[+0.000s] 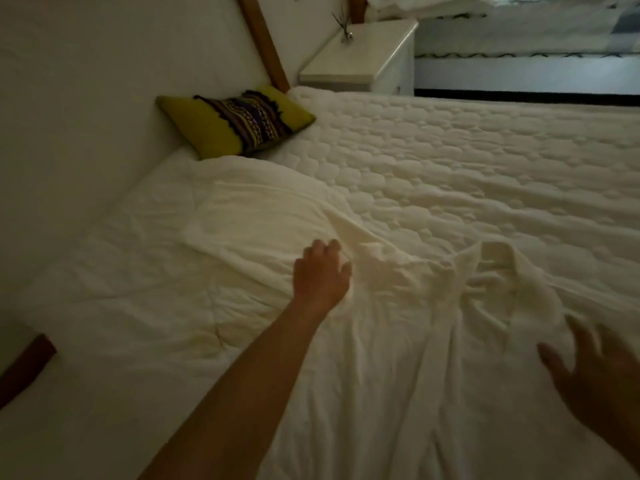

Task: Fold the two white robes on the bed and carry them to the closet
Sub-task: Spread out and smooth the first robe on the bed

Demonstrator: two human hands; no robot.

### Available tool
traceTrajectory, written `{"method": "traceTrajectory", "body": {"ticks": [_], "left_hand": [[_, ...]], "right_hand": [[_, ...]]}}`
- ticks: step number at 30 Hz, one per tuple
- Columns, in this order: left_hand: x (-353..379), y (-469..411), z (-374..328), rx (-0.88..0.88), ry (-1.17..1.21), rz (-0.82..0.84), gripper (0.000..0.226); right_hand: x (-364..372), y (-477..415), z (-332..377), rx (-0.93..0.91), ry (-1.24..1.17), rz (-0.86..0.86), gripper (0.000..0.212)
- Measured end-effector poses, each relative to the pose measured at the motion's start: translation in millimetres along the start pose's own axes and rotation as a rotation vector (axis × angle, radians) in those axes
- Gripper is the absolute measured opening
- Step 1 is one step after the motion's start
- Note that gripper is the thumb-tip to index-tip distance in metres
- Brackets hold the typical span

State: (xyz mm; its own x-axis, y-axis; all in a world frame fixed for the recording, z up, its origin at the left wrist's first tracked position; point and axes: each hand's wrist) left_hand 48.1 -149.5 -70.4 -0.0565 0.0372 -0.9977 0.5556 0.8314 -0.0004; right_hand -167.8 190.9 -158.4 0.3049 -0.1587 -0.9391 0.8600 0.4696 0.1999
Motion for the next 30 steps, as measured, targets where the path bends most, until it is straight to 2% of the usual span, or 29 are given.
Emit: {"method": "traceTrajectory", "body": {"ticks": [2,4,6,9,10,11,13,14,16,19,20,21,22,23,24,25,26,27,28,30], "left_hand": [[-9,-8,59,-0.242,0.087,-0.208,0.050],[-20,-19,113,-0.472,0.150,-0.332,0.063],[-30,-42,162,-0.709,0.301,-0.331,0.080],[-22,-80,232,-1.053,0.887,-0.219,0.110],[-18,-88,248,-1.083,1.102,-0.213,0.108],[-19,-92,256,-1.064,1.236,-0.230,0.092],[-25,-97,269,-0.943,1.259,-0.439,0.055],[-27,-102,276,-0.870,1.211,-0.540,0.050],[-28,-112,290,-0.874,1.200,-0.625,0.053],[-16,-124,300,-1.005,1.153,-0.478,0.068],[-16,-126,292,-1.011,1.047,-0.466,0.070],[-21,-124,276,-0.927,0.813,-0.516,0.070],[-24,-119,255,-0.731,0.572,-0.585,0.069],[-26,-114,230,-0.436,0.393,-0.657,0.065],[-23,-109,205,-0.120,0.272,-0.616,0.062],[-14,-106,184,0.127,0.145,-0.487,0.063],[-5,-103,170,0.266,0.031,-0.293,0.067],[8,-103,169,0.299,-0.061,-0.080,0.071],[19,-102,176,0.283,-0.112,0.050,0.073],[36,-104,196,0.222,-0.075,0.084,0.075]], "right_hand": [[-6,2,93,-0.107,0.039,0.039,0.071],[5,-4,174,-0.242,0.009,0.069,0.069],[18,-10,235,-0.323,-0.006,0.086,0.073],[37,-9,324,-0.368,-0.042,0.132,0.074],[42,-4,350,-0.395,-0.038,0.147,0.073],[46,2,371,-0.436,-0.041,0.158,0.072],[53,18,405,-0.530,-0.055,0.202,0.071],[56,25,415,-0.576,-0.067,0.224,0.070],[61,34,421,-0.641,-0.073,0.246,0.070],[73,32,404,-0.670,-0.059,0.267,0.071],[75,29,396,-0.655,-0.074,0.268,0.072],[77,26,387,-0.626,-0.090,0.258,0.072],[79,22,379,-0.580,-0.107,0.241,0.072],[82,18,371,-0.525,-0.128,0.224,0.072],[86,14,364,-0.473,-0.148,0.211,0.072],[90,10,357,-0.434,-0.154,0.205,0.071],[95,6,348,-0.414,-0.135,0.203,0.071],[100,4,335,-0.403,-0.077,0.200,0.071],[105,3,317,-0.391,0.007,0.192,0.071],[109,4,273,-0.316,0.154,0.153,0.074]]}}
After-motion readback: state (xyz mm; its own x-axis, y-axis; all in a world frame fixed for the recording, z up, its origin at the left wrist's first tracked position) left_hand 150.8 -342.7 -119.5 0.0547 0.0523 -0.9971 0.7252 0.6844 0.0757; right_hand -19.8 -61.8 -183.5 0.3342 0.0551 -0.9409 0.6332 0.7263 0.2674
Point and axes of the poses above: each hand's wrist, its own y-axis away from the middle knuckle, its own x-axis out of the palm, z = x × y, and after that the axes turned 4 degrees about -z, right-handed
